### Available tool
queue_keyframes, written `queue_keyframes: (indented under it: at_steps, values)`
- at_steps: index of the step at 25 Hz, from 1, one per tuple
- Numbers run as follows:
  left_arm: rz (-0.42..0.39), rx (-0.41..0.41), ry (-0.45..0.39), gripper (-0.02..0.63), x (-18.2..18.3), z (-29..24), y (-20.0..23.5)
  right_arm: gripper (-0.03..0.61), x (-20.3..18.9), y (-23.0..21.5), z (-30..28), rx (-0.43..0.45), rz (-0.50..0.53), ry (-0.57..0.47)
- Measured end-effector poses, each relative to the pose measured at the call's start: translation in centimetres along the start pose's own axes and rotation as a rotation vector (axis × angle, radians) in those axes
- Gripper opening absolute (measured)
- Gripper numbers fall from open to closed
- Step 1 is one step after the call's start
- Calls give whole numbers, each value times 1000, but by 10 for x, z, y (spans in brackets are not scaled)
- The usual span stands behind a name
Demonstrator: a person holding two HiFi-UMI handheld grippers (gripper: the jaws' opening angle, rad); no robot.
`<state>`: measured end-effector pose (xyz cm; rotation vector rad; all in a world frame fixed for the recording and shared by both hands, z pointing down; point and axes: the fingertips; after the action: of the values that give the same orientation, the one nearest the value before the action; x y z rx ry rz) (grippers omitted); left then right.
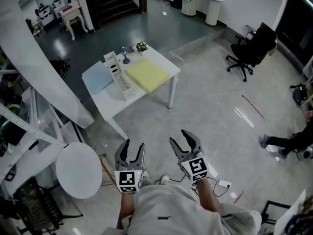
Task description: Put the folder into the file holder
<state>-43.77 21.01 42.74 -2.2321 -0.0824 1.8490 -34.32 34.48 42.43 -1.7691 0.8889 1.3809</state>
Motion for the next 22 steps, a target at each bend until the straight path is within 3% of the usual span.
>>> queue_keyframes:
  at_steps: [13,22]
  values:
    - [-18,-13,-15,233,8,-39,-12,225,2,-26,-13,5,-38,-36]
    - [-2,-40,-29,222,5,-100,29,225,11,-42,-83,-5,-40,-13]
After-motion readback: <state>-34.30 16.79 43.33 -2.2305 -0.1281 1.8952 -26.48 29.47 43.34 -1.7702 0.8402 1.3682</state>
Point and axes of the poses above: the fingertips, and each gripper's own axes: z backward along the fingers, y to its left, x out of its top, and after that the axes turned 10 degrees about -z, right-handed
